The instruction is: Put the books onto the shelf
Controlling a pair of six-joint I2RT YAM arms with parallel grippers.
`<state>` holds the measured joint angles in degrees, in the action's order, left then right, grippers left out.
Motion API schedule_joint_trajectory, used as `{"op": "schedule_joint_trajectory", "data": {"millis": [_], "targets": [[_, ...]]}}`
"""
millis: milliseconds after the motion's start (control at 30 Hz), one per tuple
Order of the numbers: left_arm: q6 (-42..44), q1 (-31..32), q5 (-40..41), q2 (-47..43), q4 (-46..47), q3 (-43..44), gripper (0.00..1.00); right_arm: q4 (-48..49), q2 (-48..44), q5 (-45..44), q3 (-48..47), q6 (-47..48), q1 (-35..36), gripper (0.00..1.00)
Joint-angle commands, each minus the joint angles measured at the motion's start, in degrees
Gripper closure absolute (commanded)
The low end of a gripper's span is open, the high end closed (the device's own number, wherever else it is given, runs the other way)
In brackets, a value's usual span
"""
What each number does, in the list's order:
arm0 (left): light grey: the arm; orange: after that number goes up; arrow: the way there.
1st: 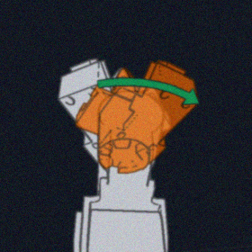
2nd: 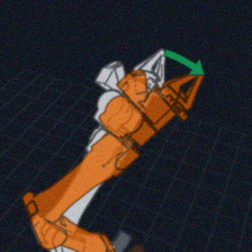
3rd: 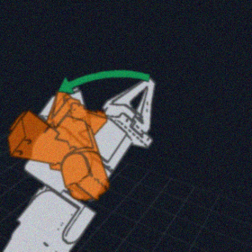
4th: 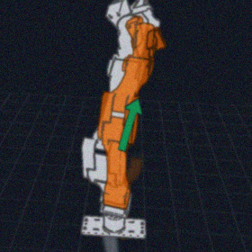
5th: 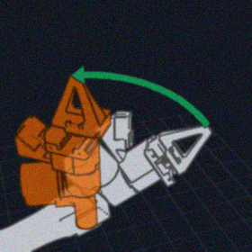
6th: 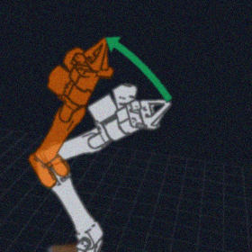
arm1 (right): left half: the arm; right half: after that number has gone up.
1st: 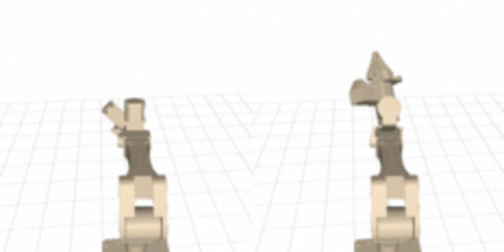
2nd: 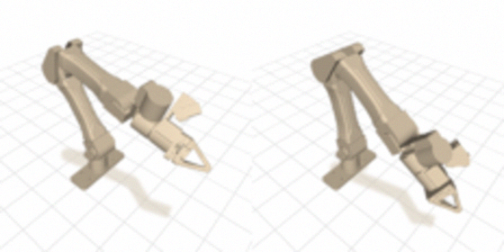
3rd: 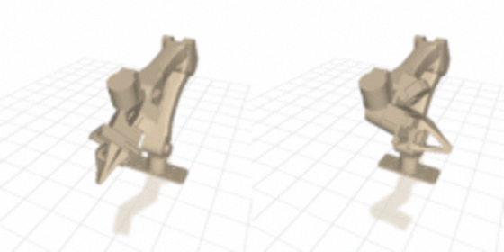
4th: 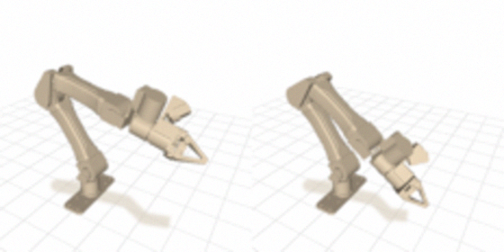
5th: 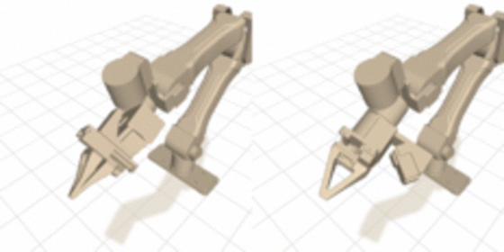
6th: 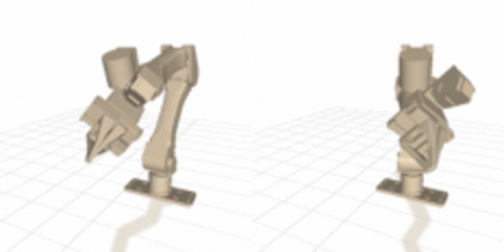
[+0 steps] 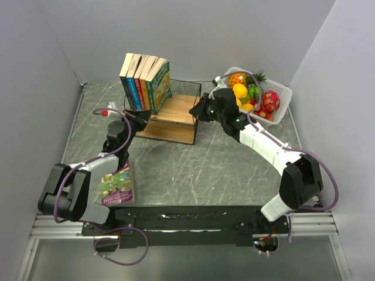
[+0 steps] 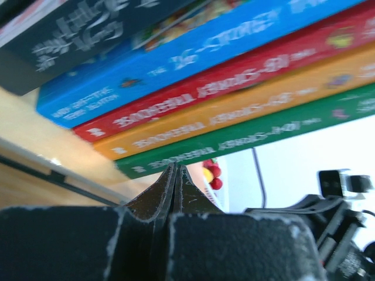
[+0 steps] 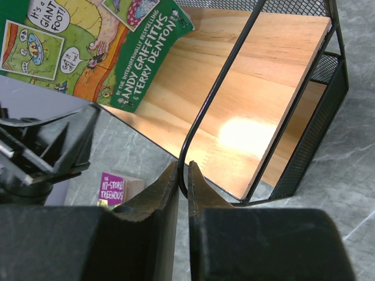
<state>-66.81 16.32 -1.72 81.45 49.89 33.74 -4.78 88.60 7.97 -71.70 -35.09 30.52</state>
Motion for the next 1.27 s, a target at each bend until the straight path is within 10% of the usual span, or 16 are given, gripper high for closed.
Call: {"op": "schedule_joint_trajectory", "data": {"millis": [0, 500, 667, 833, 1067, 1233], "targets": [[1.6, -0.2, -0.4, -3.7, 0.9, -0.4, 0.99, -9.3, 2.0, -0.4, 0.9, -1.4, 0.4, 0.78], [4.7, -0.2, 1.2, -16.0, -9.8, -2.9, 0.99, -15.2, -2.5, -7.9, 1.3, -0.8, 0.5, 0.00], [11.8, -0.2, 8.0, -28.4, -33.0, 0.4, 0.85, -19.8, -8.8, -14.7, 3.8, 0.5, 0.4, 0.00], [16.0, -0.2, 20.3, -39.3, -66.1, 9.0, 0.04, -17.0, -20.7, -17.2, 16.4, 1.2, 1.1, 0.00], [7.7, -0.1, 27.0, -43.0, -86.0, 9.9, 0.04, -8.9, -32.3, -17.6, 32.3, 0.7, 6.5, 0.00], [15.2, -0.1, 19.6, -45.6, -82.1, 6.9, 0.04, -5.6, -36.0, -16.2, 36.9, 1.8, 8.9, 0.00]]}}
